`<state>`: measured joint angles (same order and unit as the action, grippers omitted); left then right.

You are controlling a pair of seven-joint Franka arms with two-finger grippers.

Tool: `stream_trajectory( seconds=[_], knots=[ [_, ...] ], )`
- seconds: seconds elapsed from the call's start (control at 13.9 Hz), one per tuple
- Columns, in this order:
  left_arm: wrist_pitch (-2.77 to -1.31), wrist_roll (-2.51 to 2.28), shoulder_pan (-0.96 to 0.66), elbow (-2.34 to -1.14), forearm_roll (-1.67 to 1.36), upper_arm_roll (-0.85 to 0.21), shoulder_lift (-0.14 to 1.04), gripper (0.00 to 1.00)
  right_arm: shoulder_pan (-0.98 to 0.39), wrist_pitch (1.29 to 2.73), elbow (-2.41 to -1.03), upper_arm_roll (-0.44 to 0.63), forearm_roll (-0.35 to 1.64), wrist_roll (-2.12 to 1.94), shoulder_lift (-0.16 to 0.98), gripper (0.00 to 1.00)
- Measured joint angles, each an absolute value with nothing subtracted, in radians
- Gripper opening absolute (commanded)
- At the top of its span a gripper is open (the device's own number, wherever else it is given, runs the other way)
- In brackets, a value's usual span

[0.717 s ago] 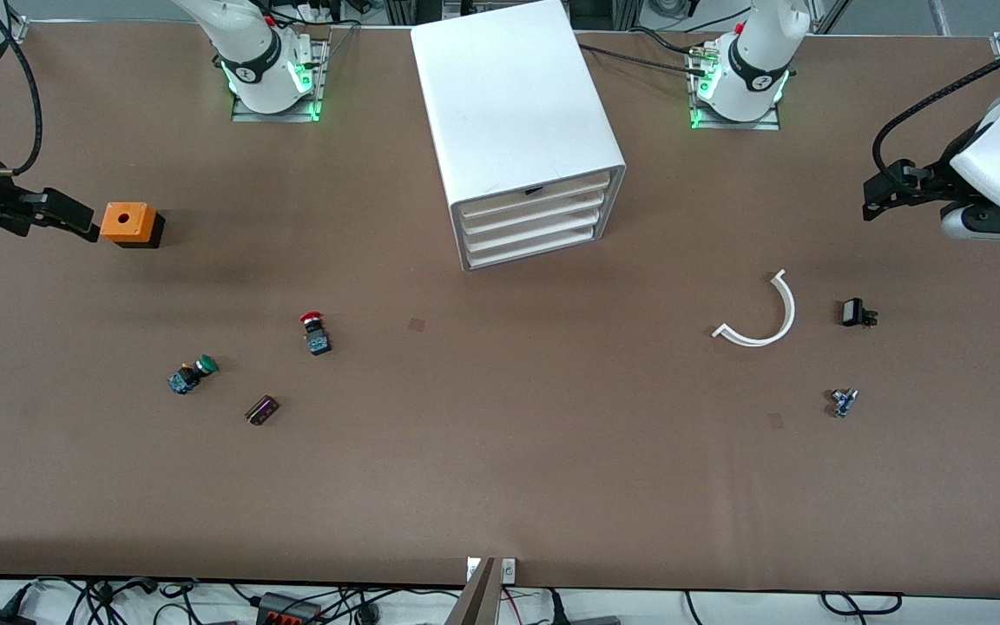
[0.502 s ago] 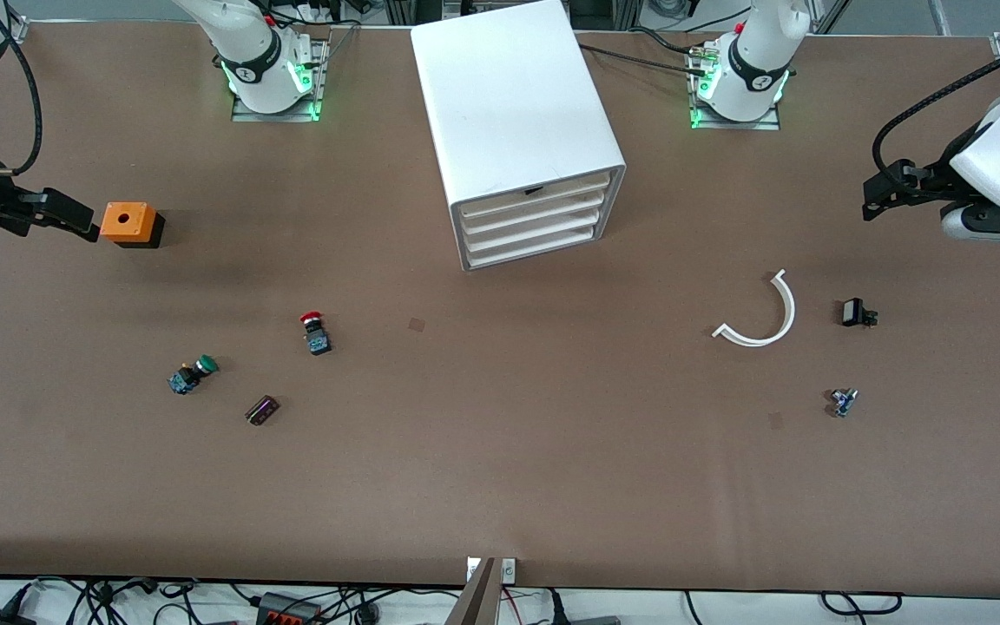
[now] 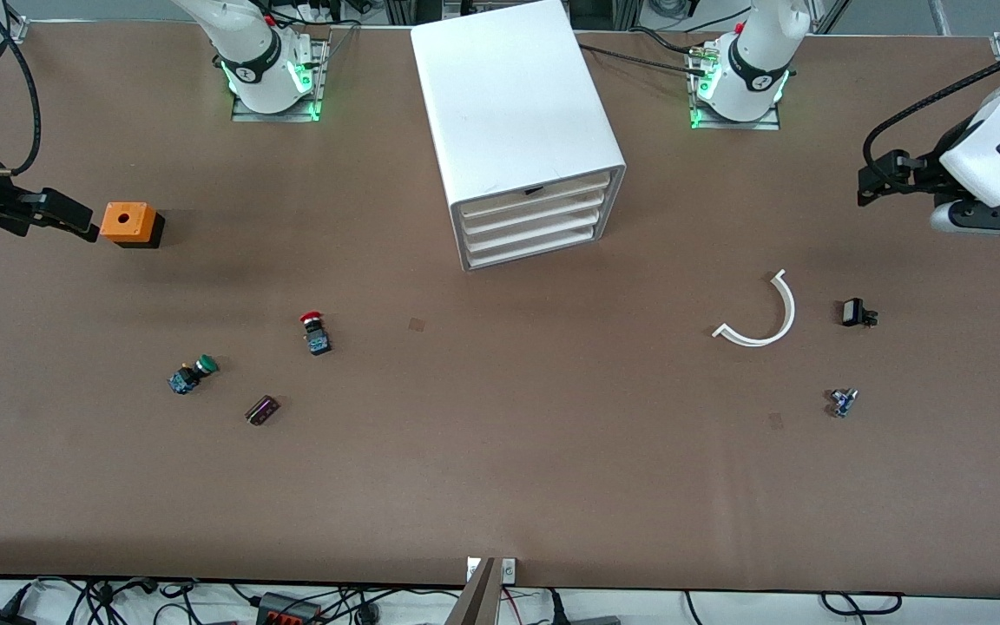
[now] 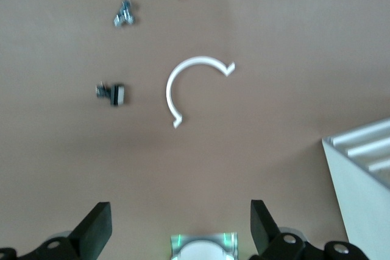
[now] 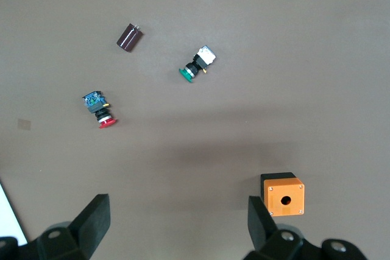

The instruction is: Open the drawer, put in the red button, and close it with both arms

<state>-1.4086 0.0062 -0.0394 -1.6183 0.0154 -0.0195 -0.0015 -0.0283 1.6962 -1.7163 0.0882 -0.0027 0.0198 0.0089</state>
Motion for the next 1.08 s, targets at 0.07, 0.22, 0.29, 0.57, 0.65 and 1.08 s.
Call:
stream_trajectory(
  seconds=[0.07,0.22,0.29,0.57,0.65,1.08],
  knots=[
    [-1.353,0.006,-0.048,-1.618,0.014,-0.021,-0.001,1.00,-0.028,1.696,-1.716,0.088,-0.003,0.020,0.009,1.00],
    [-1.223,0.006,-0.080,-1.618,0.004,-0.027,0.010,1.00,-0.028,1.696,-1.717,0.089,-0.003,0.020,0.014,1.00],
    [-1.188,0.006,-0.093,-1.619,-0.017,-0.028,0.023,1.00,-0.028,1.696,-1.717,0.089,-0.003,0.020,0.020,1.00],
    [-1.222,0.006,-0.102,-1.625,-0.250,-0.029,0.135,1.00,-0.028,1.713,-1.719,0.088,-0.003,0.020,0.074,1.00],
    [-1.279,0.006,-0.104,-1.630,-0.329,-0.032,0.172,1.00,-0.030,1.734,-1.720,0.087,-0.002,0.020,0.101,1.00],
    [-1.706,0.067,-0.138,-1.656,-0.496,-0.221,0.327,1.00,-0.137,1.840,-1.690,0.079,-0.001,0.018,0.328,1.00]
  ],
)
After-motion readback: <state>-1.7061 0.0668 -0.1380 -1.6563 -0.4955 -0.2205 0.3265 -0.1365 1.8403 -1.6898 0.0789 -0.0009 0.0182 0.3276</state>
